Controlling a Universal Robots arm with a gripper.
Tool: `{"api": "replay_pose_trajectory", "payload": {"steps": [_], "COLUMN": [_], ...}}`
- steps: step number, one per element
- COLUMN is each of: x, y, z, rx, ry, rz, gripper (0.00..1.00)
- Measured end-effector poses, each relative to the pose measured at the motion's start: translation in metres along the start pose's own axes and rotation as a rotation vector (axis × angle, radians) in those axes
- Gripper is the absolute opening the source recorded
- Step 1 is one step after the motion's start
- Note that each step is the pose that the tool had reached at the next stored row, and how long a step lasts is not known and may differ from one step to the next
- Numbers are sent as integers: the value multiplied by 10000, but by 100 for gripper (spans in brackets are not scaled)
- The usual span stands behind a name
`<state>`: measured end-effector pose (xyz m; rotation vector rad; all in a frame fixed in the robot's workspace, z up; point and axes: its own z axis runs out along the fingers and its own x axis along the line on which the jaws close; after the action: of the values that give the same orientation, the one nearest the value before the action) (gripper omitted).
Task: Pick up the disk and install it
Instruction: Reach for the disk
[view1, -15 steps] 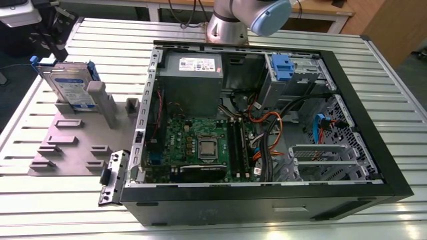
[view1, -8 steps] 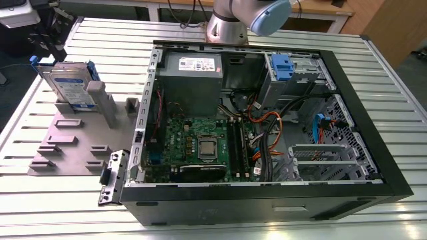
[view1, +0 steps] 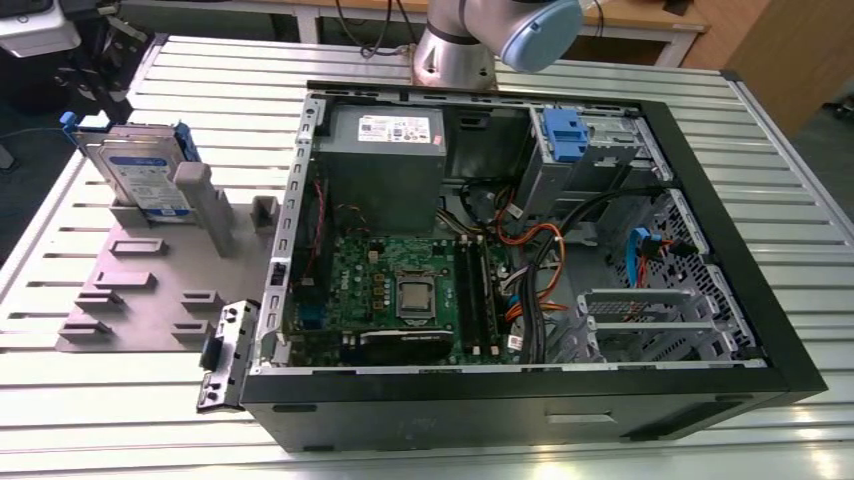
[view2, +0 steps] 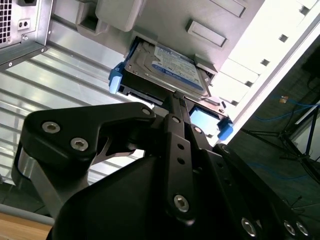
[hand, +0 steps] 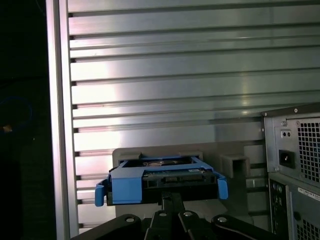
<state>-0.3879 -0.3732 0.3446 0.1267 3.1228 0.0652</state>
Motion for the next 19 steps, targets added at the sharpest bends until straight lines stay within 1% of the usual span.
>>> {"api": "replay_pose_trajectory", "payload": {"steps": [7,8,10,11,15,19], "x": [-1,-2,-1,-1,1,8], "y": [0,0,-1,-1,1,4], "z": [2,4,8,10,22,28], "rx": [3,19,73,77,76,75], "ry": [11,9,10,13,17,18], "rz": [-18,-55,-160,-210,-368,-396], "gripper": [11,11,11,11,11,11]}}
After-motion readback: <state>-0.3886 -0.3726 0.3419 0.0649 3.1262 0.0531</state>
